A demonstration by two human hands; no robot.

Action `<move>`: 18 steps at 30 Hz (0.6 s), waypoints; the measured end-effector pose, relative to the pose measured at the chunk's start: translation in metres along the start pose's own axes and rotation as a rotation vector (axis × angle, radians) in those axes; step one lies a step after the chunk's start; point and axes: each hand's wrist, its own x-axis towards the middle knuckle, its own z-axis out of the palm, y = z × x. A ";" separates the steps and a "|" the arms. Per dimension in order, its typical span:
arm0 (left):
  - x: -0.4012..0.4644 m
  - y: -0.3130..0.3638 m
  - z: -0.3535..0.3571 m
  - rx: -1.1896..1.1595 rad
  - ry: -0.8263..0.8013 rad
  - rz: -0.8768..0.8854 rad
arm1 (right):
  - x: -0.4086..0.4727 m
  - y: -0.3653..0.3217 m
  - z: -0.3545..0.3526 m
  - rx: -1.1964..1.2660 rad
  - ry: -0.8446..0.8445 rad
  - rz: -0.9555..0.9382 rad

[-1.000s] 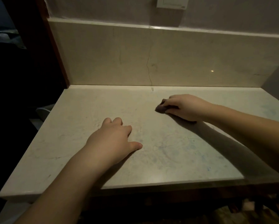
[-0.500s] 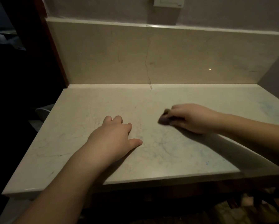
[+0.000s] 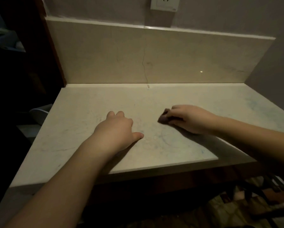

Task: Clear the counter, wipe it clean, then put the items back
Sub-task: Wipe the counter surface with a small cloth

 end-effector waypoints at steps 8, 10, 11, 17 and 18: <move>-0.004 -0.001 0.000 0.000 0.011 0.025 | -0.007 0.015 -0.006 -0.028 0.033 0.029; -0.006 -0.002 0.000 0.001 0.021 0.032 | 0.008 0.028 -0.003 -0.081 0.078 0.080; -0.007 -0.003 0.001 0.001 0.024 0.037 | 0.011 0.030 -0.002 -0.076 0.091 0.110; -0.009 -0.004 0.004 -0.026 0.038 0.048 | -0.026 -0.009 -0.007 0.031 0.043 0.198; -0.009 -0.004 0.005 -0.026 0.041 0.050 | -0.041 -0.017 -0.007 0.042 0.025 0.180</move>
